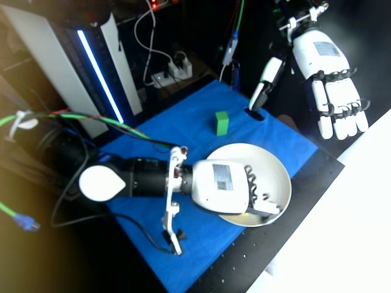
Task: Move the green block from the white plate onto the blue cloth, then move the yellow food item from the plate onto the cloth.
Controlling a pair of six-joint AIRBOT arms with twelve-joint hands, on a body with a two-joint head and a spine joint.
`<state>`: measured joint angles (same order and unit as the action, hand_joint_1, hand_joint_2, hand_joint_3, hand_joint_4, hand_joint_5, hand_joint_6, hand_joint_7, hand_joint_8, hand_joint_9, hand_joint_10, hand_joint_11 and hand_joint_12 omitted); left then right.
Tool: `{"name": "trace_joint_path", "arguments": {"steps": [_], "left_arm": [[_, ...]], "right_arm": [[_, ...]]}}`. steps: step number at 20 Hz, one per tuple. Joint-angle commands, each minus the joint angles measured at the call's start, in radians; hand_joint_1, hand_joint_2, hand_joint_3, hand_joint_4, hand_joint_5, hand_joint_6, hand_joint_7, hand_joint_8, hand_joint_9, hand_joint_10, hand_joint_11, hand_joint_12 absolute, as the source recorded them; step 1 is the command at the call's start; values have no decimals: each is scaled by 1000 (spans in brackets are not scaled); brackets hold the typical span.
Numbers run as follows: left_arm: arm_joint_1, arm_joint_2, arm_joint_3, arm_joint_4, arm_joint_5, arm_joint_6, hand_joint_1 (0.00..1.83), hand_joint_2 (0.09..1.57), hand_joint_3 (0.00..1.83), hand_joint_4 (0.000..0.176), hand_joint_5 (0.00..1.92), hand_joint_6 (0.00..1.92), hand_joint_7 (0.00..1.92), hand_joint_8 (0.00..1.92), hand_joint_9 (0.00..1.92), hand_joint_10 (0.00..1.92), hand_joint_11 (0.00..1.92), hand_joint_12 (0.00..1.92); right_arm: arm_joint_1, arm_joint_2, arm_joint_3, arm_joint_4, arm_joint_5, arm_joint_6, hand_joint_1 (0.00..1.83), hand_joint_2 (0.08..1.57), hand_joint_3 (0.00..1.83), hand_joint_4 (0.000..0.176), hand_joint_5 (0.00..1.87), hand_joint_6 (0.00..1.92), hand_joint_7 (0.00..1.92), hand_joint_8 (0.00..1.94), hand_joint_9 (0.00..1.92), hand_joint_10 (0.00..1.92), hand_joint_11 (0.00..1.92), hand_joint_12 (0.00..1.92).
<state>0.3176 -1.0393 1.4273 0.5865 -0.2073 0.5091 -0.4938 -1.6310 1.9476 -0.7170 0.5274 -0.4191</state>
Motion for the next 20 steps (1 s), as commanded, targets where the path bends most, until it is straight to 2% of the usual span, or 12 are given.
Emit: {"name": "trace_joint_path", "arguments": {"steps": [1,2,3,5,7,8,10,11,16,17,18,20], "left_arm": [[-6,-4,7,-20,-87,0,629,738,0,158,0,0,165,18,95,9,25,12],[-5,-4,8,-22,-85,-1,617,728,0,154,0,0,165,16,99,10,25,12],[-5,-4,8,-22,-82,-1,605,708,0,145,0,0,150,8,94,6,5,3],[-1,-4,9,-24,-77,-1,589,699,0,132,0,0,138,1,99,7,4,3],[10,-3,12,-32,-76,-2,594,701,0,139,0,0,147,4,113,10,38,18],[16,-2,14,-40,-77,-2,603,699,0,140,0,0,149,5,119,11,43,20],[24,0,17,-47,-76,-2,584,704,0,153,0,0,160,8,130,13,47,23],[25,0,18,-50,-76,-2,610,710,0,152,2,1,162,7,127,10,34,18],[31,1,18,-58,-79,-3,600,730,9,176,1,0,132,0,89,0,1,1],[32,2,18,-62,-80,-3,601,749,15,173,0,0,119,0,79,0,0,0],[39,3,18,-70,-84,-3,630,763,18,173,0,0,106,0,72,0,0,0],[61,9,18,-94,-95,-3,573,783,16,176,0,0,121,6,111,14,3,1]], "right_arm": [[5,5,2,38,116,-7,1238,1090,15,0,1186,640,797,945,806,127,261,1382],[6,19,-14,60,147,-7,1251,1127,1,0,1160,443,825,1340,757,1083,495,1811],[6,38,-34,77,172,-7,1207,1052,0,0,1181,574,823,1426,782,1588,714,1899],[6,78,-77,100,218,-7,1196,1037,0,0,1163,650,750,1493,600,1871,640,1920],[6,119,-127,108,268,-7,1243,1115,4,0,1118,512,847,1412,608,1651,555,1921],[6,138,-151,108,292,-7,1253,1090,0,0,1199,472,919,1220,667,1181,435,1725],[6,169,-193,108,329,-7,1259,1065,0,0,1283,375,964,1092,743,929,431,1630],[6,192,-223,107,347,-7,1265,1083,2,0,1324,227,890,1245,604,1080,254,1740],[6,296,-347,68,431,-7,1282,1065,0,0,1324,111,1019,1157,749,1403,548,1874],[5,309,-366,58,437,-7,1269,1054,0,0,1293,269,1046,1036,750,1156,465,1760],[0,329,-394,39,445,-7,1279,1065,0,0,1210,364,1051,1099,805,1325,595,1831],[-33,360,-447,24,473,-7,1275,1081,0,0,1015,724,1114,990,1004,1146,806,1687]]}}
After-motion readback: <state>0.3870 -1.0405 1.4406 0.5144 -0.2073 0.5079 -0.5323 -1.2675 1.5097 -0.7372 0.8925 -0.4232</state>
